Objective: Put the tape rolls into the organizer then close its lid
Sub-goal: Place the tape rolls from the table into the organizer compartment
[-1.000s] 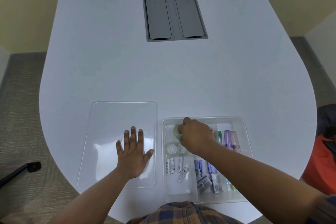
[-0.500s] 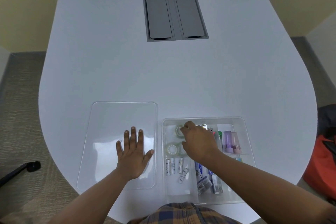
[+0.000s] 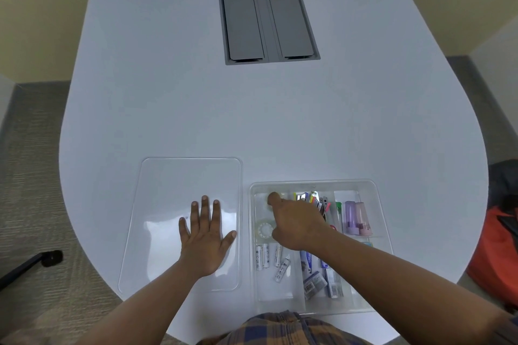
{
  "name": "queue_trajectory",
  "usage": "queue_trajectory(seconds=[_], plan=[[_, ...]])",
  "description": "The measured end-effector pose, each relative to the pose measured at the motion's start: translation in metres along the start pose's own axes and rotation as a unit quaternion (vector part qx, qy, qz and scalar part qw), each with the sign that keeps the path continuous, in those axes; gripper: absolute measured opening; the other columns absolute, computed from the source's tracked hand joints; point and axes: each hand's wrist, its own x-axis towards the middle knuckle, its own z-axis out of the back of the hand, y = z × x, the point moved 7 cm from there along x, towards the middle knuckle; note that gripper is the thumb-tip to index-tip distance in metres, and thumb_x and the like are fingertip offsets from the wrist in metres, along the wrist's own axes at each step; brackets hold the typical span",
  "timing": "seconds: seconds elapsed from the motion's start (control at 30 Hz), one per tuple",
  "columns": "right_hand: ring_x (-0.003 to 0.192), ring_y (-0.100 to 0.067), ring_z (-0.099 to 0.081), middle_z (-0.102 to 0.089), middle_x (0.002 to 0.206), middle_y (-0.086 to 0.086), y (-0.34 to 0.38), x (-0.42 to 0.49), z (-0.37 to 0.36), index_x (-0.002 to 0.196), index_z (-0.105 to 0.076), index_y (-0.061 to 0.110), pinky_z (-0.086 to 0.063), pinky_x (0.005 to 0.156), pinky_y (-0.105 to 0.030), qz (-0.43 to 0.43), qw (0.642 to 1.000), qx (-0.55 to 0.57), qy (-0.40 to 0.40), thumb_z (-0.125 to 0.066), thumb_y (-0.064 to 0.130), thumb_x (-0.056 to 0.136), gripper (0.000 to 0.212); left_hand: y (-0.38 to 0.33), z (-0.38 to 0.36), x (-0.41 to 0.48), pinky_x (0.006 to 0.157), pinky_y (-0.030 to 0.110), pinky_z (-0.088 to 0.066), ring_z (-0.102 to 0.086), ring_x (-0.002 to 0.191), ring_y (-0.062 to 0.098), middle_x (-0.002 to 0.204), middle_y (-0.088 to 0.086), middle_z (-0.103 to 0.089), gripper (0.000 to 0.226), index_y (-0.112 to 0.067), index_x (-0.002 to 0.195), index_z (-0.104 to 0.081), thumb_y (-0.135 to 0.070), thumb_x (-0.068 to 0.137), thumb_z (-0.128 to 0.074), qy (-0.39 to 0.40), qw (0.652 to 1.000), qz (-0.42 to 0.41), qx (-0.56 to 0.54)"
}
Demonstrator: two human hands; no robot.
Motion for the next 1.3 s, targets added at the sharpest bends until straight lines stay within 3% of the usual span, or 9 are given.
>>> queue_trajectory(seconds=[0.13,0.23,0.4,0.53,0.73,0.83,0.97,1.07,1.3], plan=[[0.085,-0.028,-0.064,-0.067,0.103,-0.002,-0.015,-0.005,0.012,0.123,-0.046,0.023,-0.04,0.062,-0.031,-0.04,0.996,0.07,-0.045,-0.055,0.012,0.077,0.048,0.0,0.001,-0.001,0.113,0.053,0.014,0.041,0.136,0.021,0.149,0.0,0.042,0.086,-0.021,0.141,0.033,-0.074,0.078,0.006,0.003,1.0,0.0,0.002],[0.093,-0.025,-0.063,-0.067,0.109,0.002,-0.031,-0.009,0.019,0.119,-0.052,0.026,-0.045,0.068,-0.031,-0.081,0.99,0.078,-0.083,-0.054,0.01,0.08,0.042,-0.001,0.001,-0.001,0.113,0.052,0.015,0.042,0.135,0.021,0.148,0.0,0.043,0.086,-0.022,0.141,0.033,-0.074,0.078,0.006,0.003,1.0,-0.002,-0.001],[0.089,-0.023,-0.065,-0.071,0.1,0.004,-0.03,-0.012,0.019,0.109,-0.059,0.03,-0.051,0.071,-0.031,-0.079,0.989,0.055,-0.113,-0.053,0.017,0.086,0.028,-0.001,0.001,-0.001,0.113,0.052,0.015,0.041,0.136,0.021,0.149,0.001,0.041,0.086,-0.021,0.141,0.032,-0.074,0.077,0.007,0.001,1.0,-0.001,0.001],[0.083,-0.029,-0.067,-0.07,0.089,-0.003,-0.014,-0.011,0.011,0.098,-0.06,0.023,-0.044,0.063,-0.03,-0.056,0.993,0.023,-0.099,-0.056,0.025,0.086,0.013,-0.001,0.0,-0.001,0.113,0.053,0.014,0.039,0.137,0.021,0.15,0.0,0.04,0.086,-0.022,0.142,0.03,-0.074,0.079,0.004,-0.002,1.0,-0.001,-0.008],[0.083,-0.03,-0.065,-0.065,0.091,-0.007,0.003,-0.004,-0.003,0.099,-0.057,0.014,-0.037,0.058,-0.031,-0.047,0.996,-0.038,-0.061,-0.054,0.036,0.09,0.024,-0.001,0.001,-0.001,0.112,0.052,0.016,0.04,0.136,0.021,0.15,0.001,0.041,0.086,-0.023,0.142,0.031,-0.074,0.077,0.007,-0.005,1.0,0.002,0.006],[0.082,-0.029,-0.065,-0.066,0.09,-0.006,0.006,-0.003,-0.006,0.102,-0.057,0.014,-0.035,0.056,-0.03,-0.054,0.996,-0.047,-0.055,-0.056,0.033,0.089,0.022,-0.001,0.002,-0.002,0.114,0.054,0.012,0.037,0.138,0.021,0.151,0.0,0.037,0.087,-0.022,0.144,0.027,-0.074,0.077,0.006,-0.013,1.0,0.002,0.001],[0.071,-0.027,-0.064,-0.064,0.078,-0.003,0.004,-0.002,-0.007,0.098,-0.054,0.015,-0.026,0.046,-0.025,-0.068,0.995,-0.052,-0.051,-0.061,0.013,0.08,0.019,-0.002,0.003,-0.002,0.114,0.055,0.01,0.036,0.138,0.021,0.152,0.001,0.035,0.087,-0.021,0.144,0.025,-0.074,0.078,0.006,-0.02,1.0,0.0,0.0],[0.069,-0.027,-0.064,-0.059,0.071,-0.002,0.0,-0.003,-0.004,0.089,-0.052,0.015,-0.032,0.049,-0.026,-0.073,0.996,-0.033,-0.051,-0.06,0.01,0.077,0.015,-0.002,0.003,-0.002,0.115,0.055,0.008,0.035,0.139,0.021,0.153,0.001,0.033,0.086,-0.021,0.144,0.025,-0.074,0.078,0.005,-0.022,1.0,0.003,0.003],[0.072,-0.026,-0.064,-0.063,0.079,-0.004,-0.009,-0.008,0.012,0.084,-0.047,0.02,-0.03,0.052,-0.028,-0.065,0.991,-0.094,-0.063,-0.061,0.008,0.077,0.02,-0.001,0.003,-0.002,0.115,0.055,0.008,0.034,0.139,0.022,0.153,0.002,0.033,0.086,-0.021,0.144,0.025,-0.073,0.079,0.004,-0.022,1.0,0.001,0.006]])
